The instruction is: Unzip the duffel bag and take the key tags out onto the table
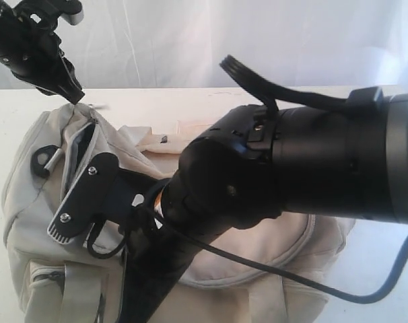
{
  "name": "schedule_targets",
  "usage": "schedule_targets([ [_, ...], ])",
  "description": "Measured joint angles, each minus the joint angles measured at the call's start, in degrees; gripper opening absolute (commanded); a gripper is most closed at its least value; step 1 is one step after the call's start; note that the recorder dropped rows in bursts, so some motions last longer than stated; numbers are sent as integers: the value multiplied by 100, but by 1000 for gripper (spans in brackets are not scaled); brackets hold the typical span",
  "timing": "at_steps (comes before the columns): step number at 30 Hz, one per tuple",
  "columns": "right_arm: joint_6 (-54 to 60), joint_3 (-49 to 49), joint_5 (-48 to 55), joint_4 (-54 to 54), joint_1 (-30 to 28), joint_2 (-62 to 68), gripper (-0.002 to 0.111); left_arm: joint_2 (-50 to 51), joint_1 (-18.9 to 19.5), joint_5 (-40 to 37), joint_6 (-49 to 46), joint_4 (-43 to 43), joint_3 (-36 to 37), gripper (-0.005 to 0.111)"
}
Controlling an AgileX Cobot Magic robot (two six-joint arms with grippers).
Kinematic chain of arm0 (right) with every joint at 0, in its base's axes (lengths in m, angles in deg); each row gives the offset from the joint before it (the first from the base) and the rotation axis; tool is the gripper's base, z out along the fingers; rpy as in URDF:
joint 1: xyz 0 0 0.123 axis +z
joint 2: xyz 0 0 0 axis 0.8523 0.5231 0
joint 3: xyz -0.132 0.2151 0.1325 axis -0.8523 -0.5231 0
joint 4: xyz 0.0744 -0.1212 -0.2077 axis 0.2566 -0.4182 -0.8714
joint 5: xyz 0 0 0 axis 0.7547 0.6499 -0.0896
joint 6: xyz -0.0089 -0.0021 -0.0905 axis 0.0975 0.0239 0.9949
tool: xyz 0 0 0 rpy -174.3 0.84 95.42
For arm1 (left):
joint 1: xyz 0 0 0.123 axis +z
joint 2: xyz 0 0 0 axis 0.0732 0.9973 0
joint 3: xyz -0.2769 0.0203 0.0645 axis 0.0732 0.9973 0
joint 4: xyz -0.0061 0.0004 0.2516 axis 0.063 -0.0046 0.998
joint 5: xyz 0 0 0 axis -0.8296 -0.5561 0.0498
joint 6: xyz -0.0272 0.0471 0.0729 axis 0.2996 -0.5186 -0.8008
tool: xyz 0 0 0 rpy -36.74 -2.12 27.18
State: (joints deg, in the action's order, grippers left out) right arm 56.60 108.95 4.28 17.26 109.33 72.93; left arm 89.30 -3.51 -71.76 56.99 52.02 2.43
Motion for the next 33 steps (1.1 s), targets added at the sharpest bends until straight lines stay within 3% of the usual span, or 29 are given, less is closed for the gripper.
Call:
schedule_targets([
  [2, -22, -11, 144, 0, 0, 0, 38, -12, 12, -82, 0, 0, 0, 78],
  [5, -38, -11, 237, 0, 0, 0, 60, -151, 23, -255, 0, 0, 0, 75],
  [7, -38, 53, 310, 0, 0, -53, 66, -361, 23, -376, 0, 0, 0, 70],
  [13, -302, 546, 743, -261, 0, -657, 66, -1429, 23, -957, 46, 0, 0, 46],
  [20, -596, 838, 2052, -421, 0, -1732, 66, -2832, 23, -2883, 142, -450, -17, 10],
  [22, -794, 850, 2520, -421, 0, -2020, 62, -3138, 23, -3205, -69, -890, 43, 0],
  [25, -1066, 850, 3160, -421, 0, -2381, 50, -3628, 23, -3205, -866, -2050, 357, 0],
  [27, -1204, 850, 3298, -421, 0, -2603, 33, -3911, -26, -3205, -1634, -3032, 721, 0],
  [30, -1411, 850, 3348, -452, 0, -3006, 2, -4141, -190, -3205, -2068, -3958, 1175, 0],
  [33, -1663, 850, 3370, -643, 0, -3454, 0, -4155, -316, -3205, -2064, -3958, 1503, 0],
])
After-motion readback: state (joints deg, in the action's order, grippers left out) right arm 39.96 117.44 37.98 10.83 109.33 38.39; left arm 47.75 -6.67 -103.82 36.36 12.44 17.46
